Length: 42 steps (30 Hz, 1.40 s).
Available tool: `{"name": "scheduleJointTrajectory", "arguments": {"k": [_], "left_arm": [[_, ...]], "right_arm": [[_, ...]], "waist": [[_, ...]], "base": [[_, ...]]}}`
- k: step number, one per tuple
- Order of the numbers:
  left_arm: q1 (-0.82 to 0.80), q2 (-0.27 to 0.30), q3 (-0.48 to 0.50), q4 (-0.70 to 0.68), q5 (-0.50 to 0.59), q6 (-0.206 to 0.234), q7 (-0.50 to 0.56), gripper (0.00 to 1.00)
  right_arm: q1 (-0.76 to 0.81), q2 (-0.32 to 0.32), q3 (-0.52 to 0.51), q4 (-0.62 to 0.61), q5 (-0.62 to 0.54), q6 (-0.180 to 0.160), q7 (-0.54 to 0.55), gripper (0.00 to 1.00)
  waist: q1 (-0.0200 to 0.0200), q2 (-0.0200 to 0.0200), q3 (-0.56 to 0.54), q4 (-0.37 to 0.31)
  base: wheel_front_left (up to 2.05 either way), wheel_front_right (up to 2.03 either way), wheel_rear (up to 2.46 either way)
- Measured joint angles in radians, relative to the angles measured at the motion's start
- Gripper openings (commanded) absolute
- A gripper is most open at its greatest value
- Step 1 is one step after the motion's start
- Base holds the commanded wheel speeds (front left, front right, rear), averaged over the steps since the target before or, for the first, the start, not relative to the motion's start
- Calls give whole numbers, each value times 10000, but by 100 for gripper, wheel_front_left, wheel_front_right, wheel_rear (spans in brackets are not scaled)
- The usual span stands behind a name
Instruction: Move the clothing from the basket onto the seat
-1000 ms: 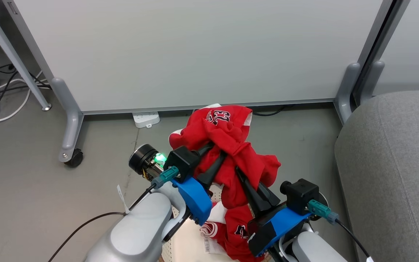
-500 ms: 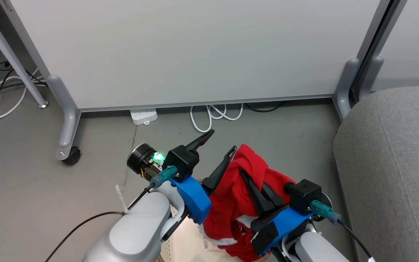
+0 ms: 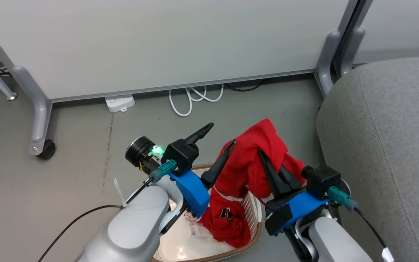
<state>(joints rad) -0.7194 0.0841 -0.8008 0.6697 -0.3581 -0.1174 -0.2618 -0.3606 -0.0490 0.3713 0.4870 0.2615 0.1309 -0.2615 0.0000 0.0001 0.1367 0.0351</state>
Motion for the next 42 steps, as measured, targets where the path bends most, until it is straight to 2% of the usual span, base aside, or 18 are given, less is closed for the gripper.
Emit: {"name": "scheduleJointTrajectory", "arguments": {"k": [10,21,35,42], "left_arm": [[-311,15,-71,-36,107,-46,-8,100],[-580,15,-410,-79,268,-86,-8,100],[-839,94,-1009,-12,245,-104,-8,100],[-958,107,-1363,48,159,-119,-8,100]], "right_arm": [[-312,0,-1306,-360,-631,0,0,0],[-423,-12,-2732,-1032,-945,0,0,0],[-58,-12,-3772,-1611,-941,0,-2,0],[332,-13,-4167,-1799,-838,0,-2,0]], "waist": [[0,0,681,-852],[1,0,1368,-2176],[1,0,2112,-3993],[1,0,2380,-4625]], "base": [[0,0,0],[0,0,0],[0,0,0],[0,0,0]]}}
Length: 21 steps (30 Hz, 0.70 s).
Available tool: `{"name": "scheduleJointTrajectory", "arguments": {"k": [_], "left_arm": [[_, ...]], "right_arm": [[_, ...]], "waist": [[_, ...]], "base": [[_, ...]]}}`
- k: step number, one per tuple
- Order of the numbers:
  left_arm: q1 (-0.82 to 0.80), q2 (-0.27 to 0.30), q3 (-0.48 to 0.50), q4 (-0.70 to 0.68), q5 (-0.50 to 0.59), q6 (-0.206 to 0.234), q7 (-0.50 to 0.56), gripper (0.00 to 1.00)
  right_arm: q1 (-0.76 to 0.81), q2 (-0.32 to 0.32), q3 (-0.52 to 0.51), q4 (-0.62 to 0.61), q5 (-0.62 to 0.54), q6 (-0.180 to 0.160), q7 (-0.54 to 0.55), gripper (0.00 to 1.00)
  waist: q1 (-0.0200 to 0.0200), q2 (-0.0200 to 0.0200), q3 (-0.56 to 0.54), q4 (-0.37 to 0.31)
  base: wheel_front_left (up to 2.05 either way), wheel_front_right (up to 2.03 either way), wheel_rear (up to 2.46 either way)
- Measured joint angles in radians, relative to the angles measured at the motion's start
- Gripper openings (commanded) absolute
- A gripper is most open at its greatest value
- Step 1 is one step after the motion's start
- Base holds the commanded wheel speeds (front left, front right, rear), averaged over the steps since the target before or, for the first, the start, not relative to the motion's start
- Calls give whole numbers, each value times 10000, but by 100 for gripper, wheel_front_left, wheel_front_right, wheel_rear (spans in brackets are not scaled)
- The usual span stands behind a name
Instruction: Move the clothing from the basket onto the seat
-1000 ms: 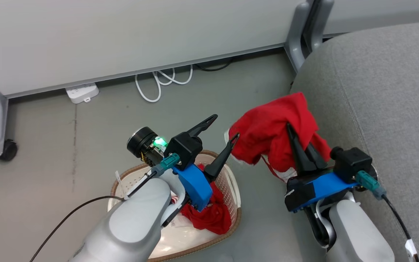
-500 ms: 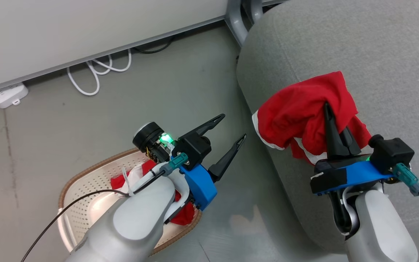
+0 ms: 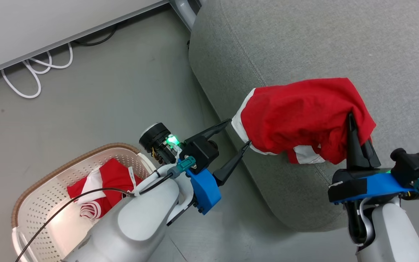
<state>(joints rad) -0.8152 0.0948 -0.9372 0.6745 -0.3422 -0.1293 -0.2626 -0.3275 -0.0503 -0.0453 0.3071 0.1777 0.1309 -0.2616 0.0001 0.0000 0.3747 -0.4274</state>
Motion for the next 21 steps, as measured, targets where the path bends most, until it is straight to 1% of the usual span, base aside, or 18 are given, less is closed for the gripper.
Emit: {"name": "scheduleJointTrajectory", "arguments": {"k": [7,11,18,21], "left_arm": [[-13,-12,-176,-19,-134,-2,0,100],[-22,94,-161,-35,-213,-13,0,100],[-87,232,-65,-138,-249,35,0,100],[-198,295,-54,-222,-238,48,0,100]], "right_arm": [[221,2,-127,-65,82,0,0,0],[151,2,-188,-98,59,0,0,0],[-1021,-4,-384,-606,-512,0,0,0],[-1779,-272,-581,-886,-558,0,0,0]], "waist": [[0,0,52,-119],[0,0,70,-113],[0,0,359,-54],[0,0,600,-8]], "base": [[0,0,0],[0,0,0],[0,0,0],[0,0,0]]}}
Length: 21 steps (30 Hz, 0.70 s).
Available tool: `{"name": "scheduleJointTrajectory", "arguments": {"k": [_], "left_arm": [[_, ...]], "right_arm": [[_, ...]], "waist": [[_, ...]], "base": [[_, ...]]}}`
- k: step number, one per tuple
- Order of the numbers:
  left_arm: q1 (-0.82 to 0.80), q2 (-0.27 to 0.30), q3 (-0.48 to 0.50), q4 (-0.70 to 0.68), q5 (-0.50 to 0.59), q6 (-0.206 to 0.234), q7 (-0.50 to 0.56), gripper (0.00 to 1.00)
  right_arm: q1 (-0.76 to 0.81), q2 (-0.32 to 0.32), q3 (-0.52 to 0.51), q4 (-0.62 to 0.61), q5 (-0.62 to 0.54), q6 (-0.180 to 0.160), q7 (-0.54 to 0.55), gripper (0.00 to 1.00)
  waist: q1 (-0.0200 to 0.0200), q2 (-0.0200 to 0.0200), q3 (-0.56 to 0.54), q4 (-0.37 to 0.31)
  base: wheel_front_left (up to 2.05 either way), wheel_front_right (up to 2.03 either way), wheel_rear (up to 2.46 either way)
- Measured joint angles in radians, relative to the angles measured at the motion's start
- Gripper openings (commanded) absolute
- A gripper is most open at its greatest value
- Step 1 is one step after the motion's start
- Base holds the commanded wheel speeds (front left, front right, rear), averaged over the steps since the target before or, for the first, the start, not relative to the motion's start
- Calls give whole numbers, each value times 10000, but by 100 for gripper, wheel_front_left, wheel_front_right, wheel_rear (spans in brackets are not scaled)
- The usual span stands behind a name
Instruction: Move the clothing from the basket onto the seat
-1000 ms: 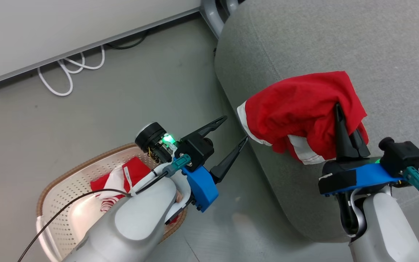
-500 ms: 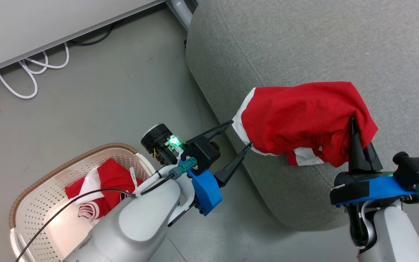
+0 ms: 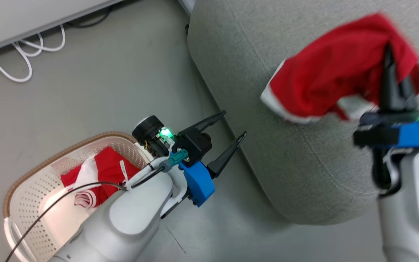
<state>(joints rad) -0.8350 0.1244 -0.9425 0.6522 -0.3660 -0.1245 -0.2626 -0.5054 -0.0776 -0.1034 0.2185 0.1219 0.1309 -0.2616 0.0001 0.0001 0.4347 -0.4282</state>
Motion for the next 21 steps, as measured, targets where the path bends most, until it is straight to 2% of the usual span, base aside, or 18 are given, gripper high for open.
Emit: {"name": "scheduleJointTrajectory", "arguments": {"k": [5,12,15,19,21], "left_arm": [[-433,217,2,-176,100,0,15,100],[-1145,416,-42,-610,347,0,153,100],[-1442,545,-27,-817,399,13,244,100],[-1778,671,-50,-1041,466,13,322,100],[-1918,738,-63,-1151,514,13,353,100]], "right_arm": [[-1597,-825,-715,-740,-81,0,0,0],[-3090,-2215,-2437,-1248,25,0,-10,0],[-3512,-2729,-2941,-1093,46,0,-23,0],[-3850,-3578,-3196,-627,-98,0,-23,0],[-3972,-3801,-3319,-217,-111,0,-25,0]], "waist": [[0,0,738,164],[0,0,1861,518],[0,0,2395,671],[1,0,3069,887],[0,0,3371,995]], "base": [[0,0,0],[0,0,0],[0,0,0],[0,0,0],[0,0,0]]}}
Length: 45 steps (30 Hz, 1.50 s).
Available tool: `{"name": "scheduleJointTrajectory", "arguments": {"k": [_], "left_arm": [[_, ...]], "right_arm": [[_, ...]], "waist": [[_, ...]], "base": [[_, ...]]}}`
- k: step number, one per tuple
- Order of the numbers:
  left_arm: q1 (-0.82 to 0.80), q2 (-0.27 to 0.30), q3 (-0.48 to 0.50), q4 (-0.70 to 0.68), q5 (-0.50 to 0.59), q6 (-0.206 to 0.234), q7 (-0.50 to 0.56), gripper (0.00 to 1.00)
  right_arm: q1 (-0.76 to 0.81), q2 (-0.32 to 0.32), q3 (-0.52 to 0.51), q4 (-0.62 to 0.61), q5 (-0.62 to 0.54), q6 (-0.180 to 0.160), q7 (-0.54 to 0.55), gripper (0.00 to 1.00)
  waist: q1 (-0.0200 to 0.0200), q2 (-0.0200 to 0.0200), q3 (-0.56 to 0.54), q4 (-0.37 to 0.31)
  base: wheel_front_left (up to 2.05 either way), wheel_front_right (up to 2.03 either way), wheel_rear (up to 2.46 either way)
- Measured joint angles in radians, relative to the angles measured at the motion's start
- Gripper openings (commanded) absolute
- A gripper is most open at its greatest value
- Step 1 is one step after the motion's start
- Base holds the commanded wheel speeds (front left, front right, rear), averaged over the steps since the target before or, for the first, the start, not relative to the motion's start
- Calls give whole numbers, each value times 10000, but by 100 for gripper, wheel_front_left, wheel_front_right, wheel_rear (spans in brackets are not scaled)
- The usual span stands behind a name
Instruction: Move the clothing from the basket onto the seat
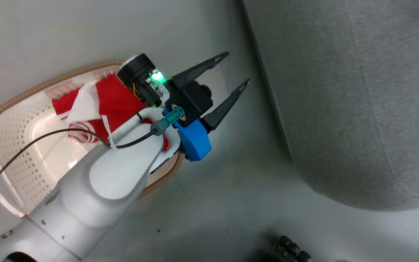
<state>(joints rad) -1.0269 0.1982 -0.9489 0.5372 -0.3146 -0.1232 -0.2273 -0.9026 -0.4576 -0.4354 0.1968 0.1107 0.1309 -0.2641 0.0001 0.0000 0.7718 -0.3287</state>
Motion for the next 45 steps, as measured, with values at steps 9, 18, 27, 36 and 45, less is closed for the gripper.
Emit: {"name": "scheduleJointTrajectory", "arguments": {"k": [9,18,27,36,45], "left_arm": [[-253,176,-71,-311,67,25,58,100],[-267,217,-113,-414,0,159,46,100],[-265,226,-173,-502,-84,249,-2,100],[144,-71,-178,-305,-293,339,-224,100],[867,-288,433,-261,-685,602,-341,100]], "right_arm": [[-148,-261,109,2042,-316,2,0,0],[69,525,107,3423,-481,0,0,0],[472,742,77,3829,-307,0,0,100],[2202,959,-234,2454,-259,0,2,100],[3624,1342,360,859,-732,0,0,100]], "waist": [[1,0,865,402],[0,0,864,469],[-1,0,558,510],[-1,0,-414,656],[-1,0,-1823,906]], "base": [[0,0,0],[0,0,0],[0,0,0],[0,0,0],[0,0,0]]}}
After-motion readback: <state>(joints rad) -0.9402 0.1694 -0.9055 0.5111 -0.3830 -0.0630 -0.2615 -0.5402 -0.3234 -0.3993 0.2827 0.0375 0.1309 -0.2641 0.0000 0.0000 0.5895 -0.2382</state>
